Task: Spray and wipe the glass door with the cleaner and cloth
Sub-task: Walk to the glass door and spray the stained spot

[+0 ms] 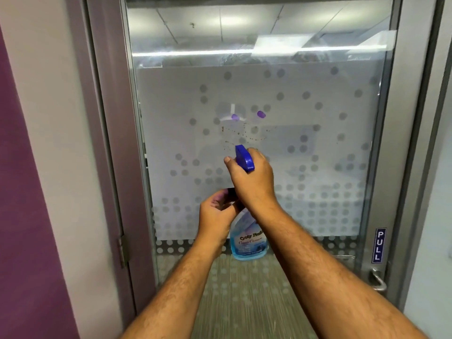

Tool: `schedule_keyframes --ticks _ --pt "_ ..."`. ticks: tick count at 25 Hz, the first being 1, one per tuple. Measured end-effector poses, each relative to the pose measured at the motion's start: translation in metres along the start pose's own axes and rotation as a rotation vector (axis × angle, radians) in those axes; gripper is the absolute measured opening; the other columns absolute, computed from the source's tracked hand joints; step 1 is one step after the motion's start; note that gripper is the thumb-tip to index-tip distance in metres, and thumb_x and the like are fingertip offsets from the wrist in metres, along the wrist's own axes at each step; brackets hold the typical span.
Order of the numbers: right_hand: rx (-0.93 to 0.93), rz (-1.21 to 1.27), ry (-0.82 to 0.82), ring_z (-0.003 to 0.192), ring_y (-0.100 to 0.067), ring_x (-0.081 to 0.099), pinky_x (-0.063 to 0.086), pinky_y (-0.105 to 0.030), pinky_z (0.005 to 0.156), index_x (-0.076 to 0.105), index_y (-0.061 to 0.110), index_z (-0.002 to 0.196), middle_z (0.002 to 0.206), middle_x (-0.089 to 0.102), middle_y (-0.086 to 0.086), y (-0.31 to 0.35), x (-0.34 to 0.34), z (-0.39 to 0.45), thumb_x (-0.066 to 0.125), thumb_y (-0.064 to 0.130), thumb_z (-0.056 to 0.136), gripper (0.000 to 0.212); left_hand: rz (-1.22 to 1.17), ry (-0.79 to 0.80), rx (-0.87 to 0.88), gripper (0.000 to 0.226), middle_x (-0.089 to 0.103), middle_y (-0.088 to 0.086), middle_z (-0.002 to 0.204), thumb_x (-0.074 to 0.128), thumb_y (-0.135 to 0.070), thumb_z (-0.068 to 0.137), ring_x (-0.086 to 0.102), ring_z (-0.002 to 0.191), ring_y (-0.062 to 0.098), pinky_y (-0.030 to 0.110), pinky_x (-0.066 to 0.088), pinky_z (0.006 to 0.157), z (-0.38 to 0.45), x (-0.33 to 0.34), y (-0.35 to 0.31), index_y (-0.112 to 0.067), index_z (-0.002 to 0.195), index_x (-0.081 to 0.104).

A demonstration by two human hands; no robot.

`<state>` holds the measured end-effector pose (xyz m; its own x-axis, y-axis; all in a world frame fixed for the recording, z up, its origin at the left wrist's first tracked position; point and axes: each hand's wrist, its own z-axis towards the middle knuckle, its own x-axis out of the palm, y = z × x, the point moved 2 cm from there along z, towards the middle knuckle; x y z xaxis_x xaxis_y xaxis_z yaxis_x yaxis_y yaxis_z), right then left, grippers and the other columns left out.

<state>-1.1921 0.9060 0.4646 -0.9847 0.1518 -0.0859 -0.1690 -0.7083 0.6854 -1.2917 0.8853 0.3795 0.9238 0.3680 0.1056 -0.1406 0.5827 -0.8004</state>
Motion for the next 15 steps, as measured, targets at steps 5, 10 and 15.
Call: schedule_keyframes --ticks 5,10,15 --pt "0.054 0.059 -0.098 0.06 -0.01 0.052 0.046 -0.027 0.059 0.055 0.029 0.071 0.065 0.055 0.007 -0.004 -0.005 0.0 0.07 0.028 0.099 0.032 0.023 -0.009 0.01 0.027 0.085 -0.006 0.101 0.08 -0.014 0.086 0.08 0.099 0.013 0.027 0.064 0.083 0.007 0.007 0.0 -0.038 0.099 0.082" --pt "0.089 0.103 -0.147 0.065 -0.006 0.053 0.049 -0.03 0.064 0.056 0.029 0.077 0.073 0.058 0.005 0.001 -0.018 0.007 0.069 0.032 0.1 0.027 0.012 0.036 0.036 0.032 0.084 -0.01 0.098 0.08 -0.017 0.086 0.08 0.097 0.011 0.022 0.063 0.081 0.011 0.017 -0.015 -0.048 0.092 0.082" --pt "0.066 0.096 -0.278 0.057 -0.002 0.049 0.039 -0.022 0.059 0.053 0.028 0.073 0.066 0.05 0.01 -0.004 -0.045 0.004 0.069 0.031 0.101 0.032 0.075 0.139 0.051 0.028 0.084 -0.011 0.1 0.078 -0.015 0.089 0.079 0.101 0.01 0.037 0.064 0.096 0.007 0.041 -0.023 -0.042 0.097 0.079"
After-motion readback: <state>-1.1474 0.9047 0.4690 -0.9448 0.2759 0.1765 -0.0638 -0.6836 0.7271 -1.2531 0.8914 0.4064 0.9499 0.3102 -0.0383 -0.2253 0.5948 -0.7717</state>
